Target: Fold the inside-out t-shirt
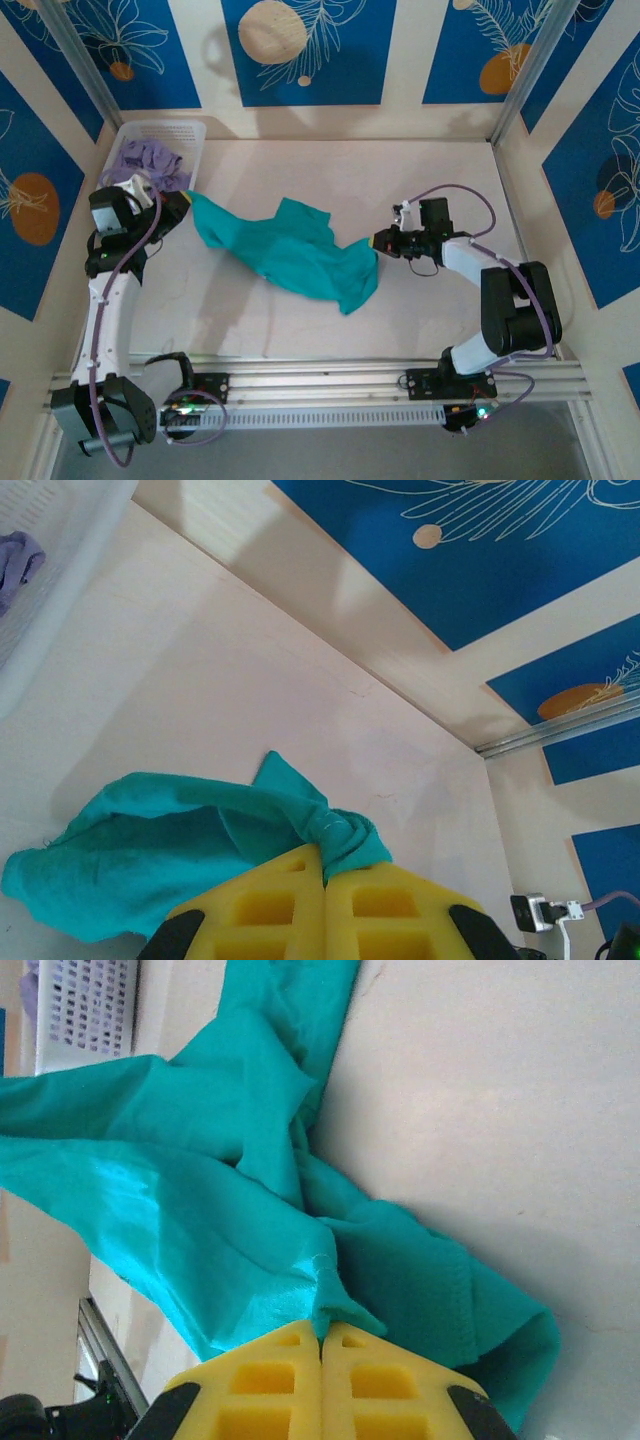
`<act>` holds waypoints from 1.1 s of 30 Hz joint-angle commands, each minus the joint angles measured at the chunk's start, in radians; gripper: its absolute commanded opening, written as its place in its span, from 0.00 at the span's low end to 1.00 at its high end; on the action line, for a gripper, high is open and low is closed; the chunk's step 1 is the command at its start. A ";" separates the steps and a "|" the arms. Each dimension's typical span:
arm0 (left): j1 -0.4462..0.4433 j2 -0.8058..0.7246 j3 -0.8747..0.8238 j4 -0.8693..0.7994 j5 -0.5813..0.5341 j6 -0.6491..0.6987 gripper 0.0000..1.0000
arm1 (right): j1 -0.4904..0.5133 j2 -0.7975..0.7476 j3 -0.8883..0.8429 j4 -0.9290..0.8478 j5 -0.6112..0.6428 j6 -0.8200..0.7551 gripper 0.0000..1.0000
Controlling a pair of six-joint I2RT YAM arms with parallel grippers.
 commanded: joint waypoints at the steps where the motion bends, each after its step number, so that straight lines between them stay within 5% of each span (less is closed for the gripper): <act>1: 0.006 -0.023 0.029 -0.007 -0.011 0.021 0.00 | -0.012 -0.024 -0.014 0.018 0.016 0.024 0.03; 22: 0.010 -0.026 0.072 -0.139 -0.088 0.101 0.00 | -0.041 0.054 -0.046 0.118 -0.076 0.057 0.05; 33: 0.010 -0.025 0.162 -0.164 -0.081 0.092 0.00 | -0.043 -0.178 -0.075 0.097 -0.070 0.067 0.00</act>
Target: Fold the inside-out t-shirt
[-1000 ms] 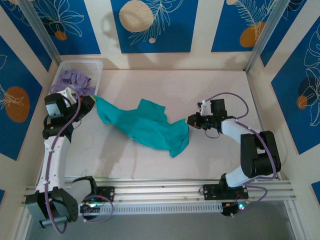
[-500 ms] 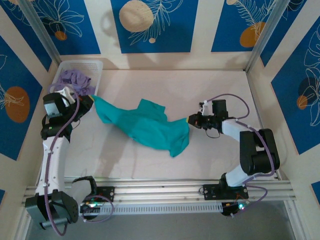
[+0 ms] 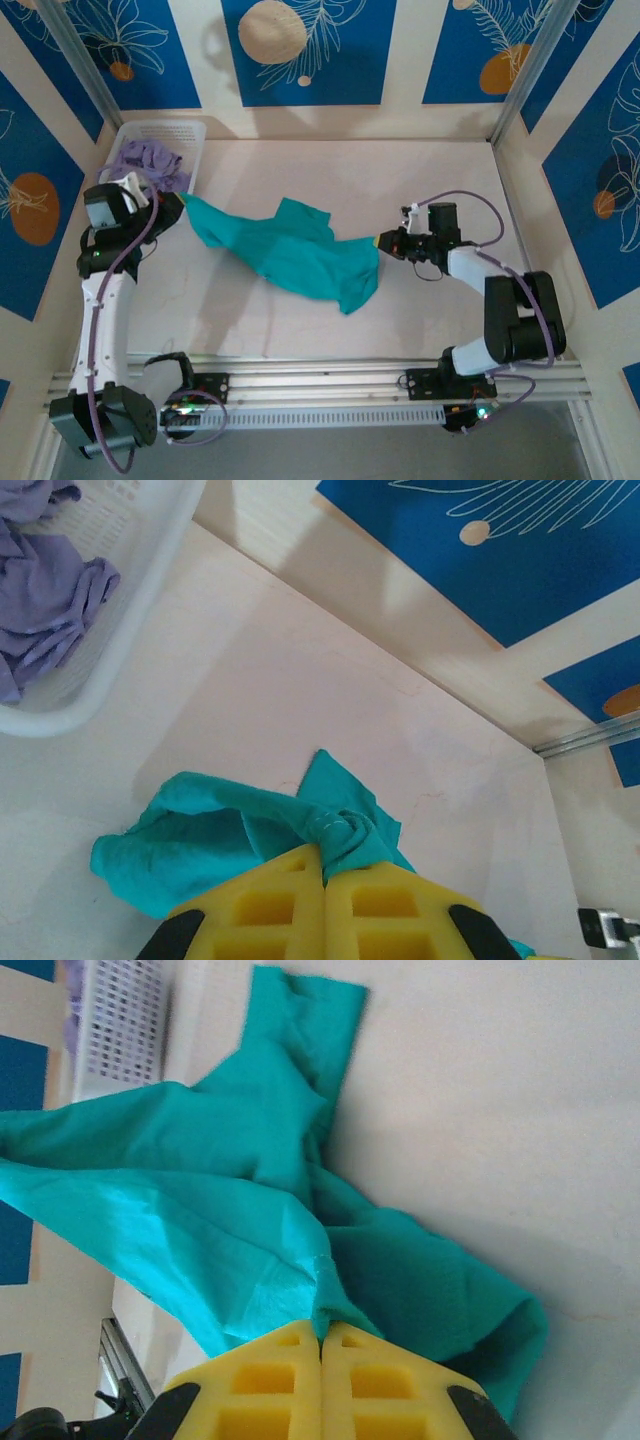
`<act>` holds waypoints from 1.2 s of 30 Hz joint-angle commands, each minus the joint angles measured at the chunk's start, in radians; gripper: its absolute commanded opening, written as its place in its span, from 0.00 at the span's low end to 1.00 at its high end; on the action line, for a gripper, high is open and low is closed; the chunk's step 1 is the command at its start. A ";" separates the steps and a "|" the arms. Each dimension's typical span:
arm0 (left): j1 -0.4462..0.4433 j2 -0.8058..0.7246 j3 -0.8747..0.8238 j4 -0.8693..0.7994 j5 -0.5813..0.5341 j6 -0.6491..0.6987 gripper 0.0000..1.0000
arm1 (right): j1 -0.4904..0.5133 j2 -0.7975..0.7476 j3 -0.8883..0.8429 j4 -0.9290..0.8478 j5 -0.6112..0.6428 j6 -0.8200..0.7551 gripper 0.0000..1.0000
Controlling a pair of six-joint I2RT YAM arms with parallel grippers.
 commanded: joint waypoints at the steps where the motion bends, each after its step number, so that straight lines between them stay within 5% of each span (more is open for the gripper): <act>1: 0.011 -0.004 0.077 0.020 0.036 -0.030 0.00 | 0.006 -0.126 0.019 -0.018 -0.036 0.012 0.00; 9: 0.034 0.007 0.136 -0.024 0.052 -0.016 0.00 | 0.237 -0.383 0.054 -0.245 -0.226 -0.179 0.00; 15: 0.047 -0.010 0.060 -0.026 0.008 0.014 0.00 | 0.537 -0.460 -0.102 -0.286 -0.164 -0.180 0.07; 25: 0.046 -0.040 -0.049 -0.019 -0.018 0.046 0.00 | 0.464 -0.471 -0.187 -0.261 0.186 0.011 0.42; 30: 0.046 -0.044 -0.099 0.011 0.015 0.030 0.00 | 0.470 -0.364 -0.136 -0.229 0.234 0.056 0.43; 36: 0.046 -0.058 -0.114 0.025 0.026 0.023 0.00 | 0.614 -0.195 -0.085 -0.155 0.259 0.082 0.43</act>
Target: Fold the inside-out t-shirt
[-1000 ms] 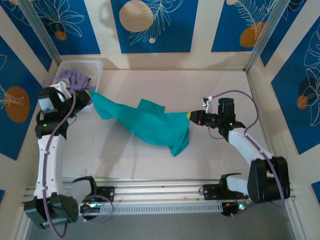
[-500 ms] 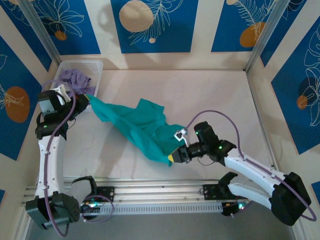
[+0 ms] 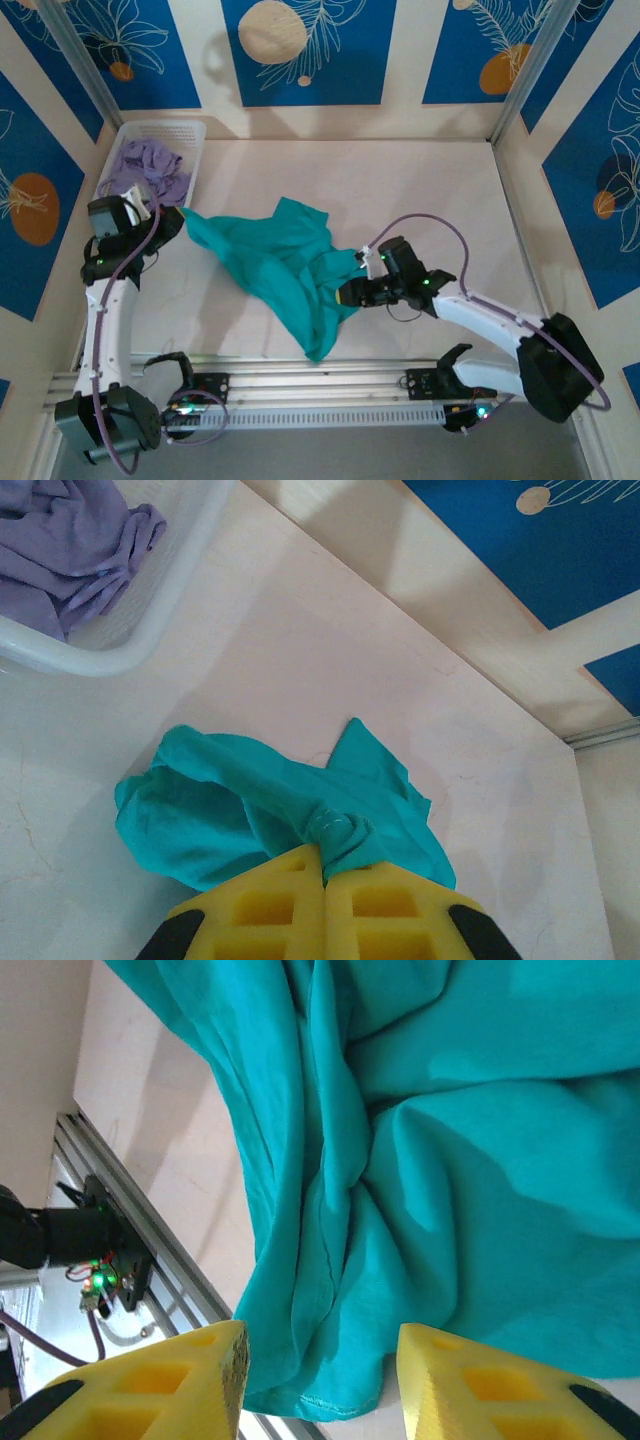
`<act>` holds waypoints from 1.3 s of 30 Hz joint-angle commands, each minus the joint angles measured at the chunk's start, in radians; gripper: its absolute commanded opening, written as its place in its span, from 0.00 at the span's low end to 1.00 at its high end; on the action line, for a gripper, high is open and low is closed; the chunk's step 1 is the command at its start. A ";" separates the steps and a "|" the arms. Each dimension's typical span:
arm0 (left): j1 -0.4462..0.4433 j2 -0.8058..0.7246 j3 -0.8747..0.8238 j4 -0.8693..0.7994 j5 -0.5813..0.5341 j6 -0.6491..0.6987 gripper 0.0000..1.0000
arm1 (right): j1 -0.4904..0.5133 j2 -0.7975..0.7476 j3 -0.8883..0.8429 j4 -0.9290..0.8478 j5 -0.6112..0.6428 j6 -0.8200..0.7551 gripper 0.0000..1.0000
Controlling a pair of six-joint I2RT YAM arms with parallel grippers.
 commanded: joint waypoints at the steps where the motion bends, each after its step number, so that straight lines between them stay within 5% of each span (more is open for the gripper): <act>1: 0.012 -0.028 -0.008 0.041 0.028 0.002 0.00 | 0.084 0.083 0.060 0.037 0.046 0.024 0.43; 12: 0.010 -0.025 -0.028 0.079 0.074 -0.026 0.00 | 0.166 0.439 0.265 0.023 0.188 -0.016 0.44; 18: 0.007 -0.024 -0.038 0.094 0.104 -0.044 0.00 | 0.150 0.546 0.381 -0.135 0.364 -0.115 0.18; 24: -0.010 -0.049 -0.067 0.119 0.176 -0.067 0.00 | 0.000 0.580 0.498 -0.285 0.503 -0.244 0.13; 32: -0.076 -0.066 -0.109 0.140 0.206 -0.082 0.00 | -0.150 0.606 0.686 -0.337 0.504 -0.355 0.19; 39: -0.093 -0.060 -0.106 0.145 0.187 -0.068 0.00 | -0.119 0.341 0.471 -0.375 0.289 -0.254 0.37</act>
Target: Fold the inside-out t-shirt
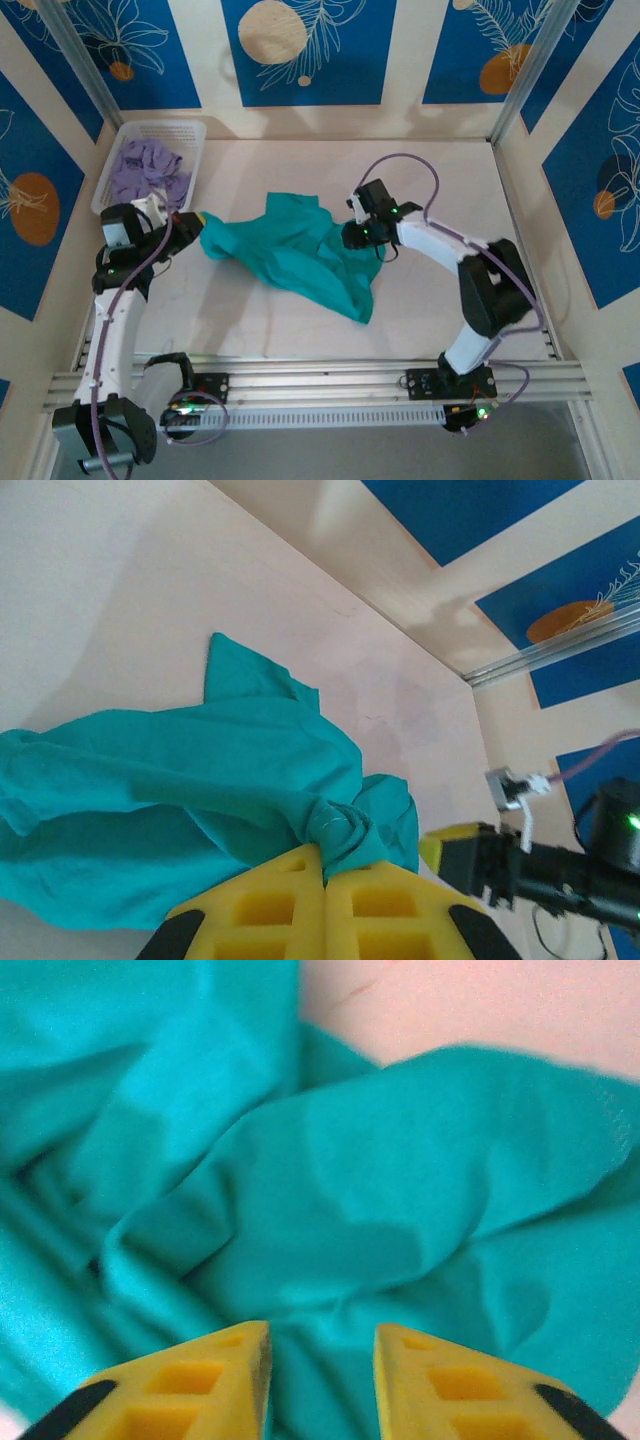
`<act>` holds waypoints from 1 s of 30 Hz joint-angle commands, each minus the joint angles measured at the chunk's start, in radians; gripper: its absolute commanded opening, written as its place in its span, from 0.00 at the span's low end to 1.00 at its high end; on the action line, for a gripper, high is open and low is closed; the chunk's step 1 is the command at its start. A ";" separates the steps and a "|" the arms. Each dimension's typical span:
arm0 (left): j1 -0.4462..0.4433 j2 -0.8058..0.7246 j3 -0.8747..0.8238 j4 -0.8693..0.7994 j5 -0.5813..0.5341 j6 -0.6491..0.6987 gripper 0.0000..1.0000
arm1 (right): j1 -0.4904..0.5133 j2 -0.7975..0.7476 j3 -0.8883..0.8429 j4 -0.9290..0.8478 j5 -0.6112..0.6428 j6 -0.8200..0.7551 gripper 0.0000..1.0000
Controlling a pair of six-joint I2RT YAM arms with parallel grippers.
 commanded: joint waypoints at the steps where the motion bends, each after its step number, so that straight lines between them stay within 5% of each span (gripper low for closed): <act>1: -0.012 -0.002 -0.003 0.044 0.013 0.002 0.00 | 0.044 -0.149 -0.121 -0.086 -0.132 0.074 0.38; 7: -0.026 0.027 0.007 0.092 0.008 -0.018 0.00 | 0.218 -0.377 -0.330 -0.151 -0.074 0.240 0.45; 13: -0.036 0.041 0.006 0.106 0.002 -0.020 0.00 | 0.359 -0.529 -0.543 0.010 0.041 0.310 0.47; 30: -0.042 0.043 -0.002 0.096 -0.011 -0.021 0.00 | 0.416 -0.523 -0.618 0.115 0.153 0.289 0.23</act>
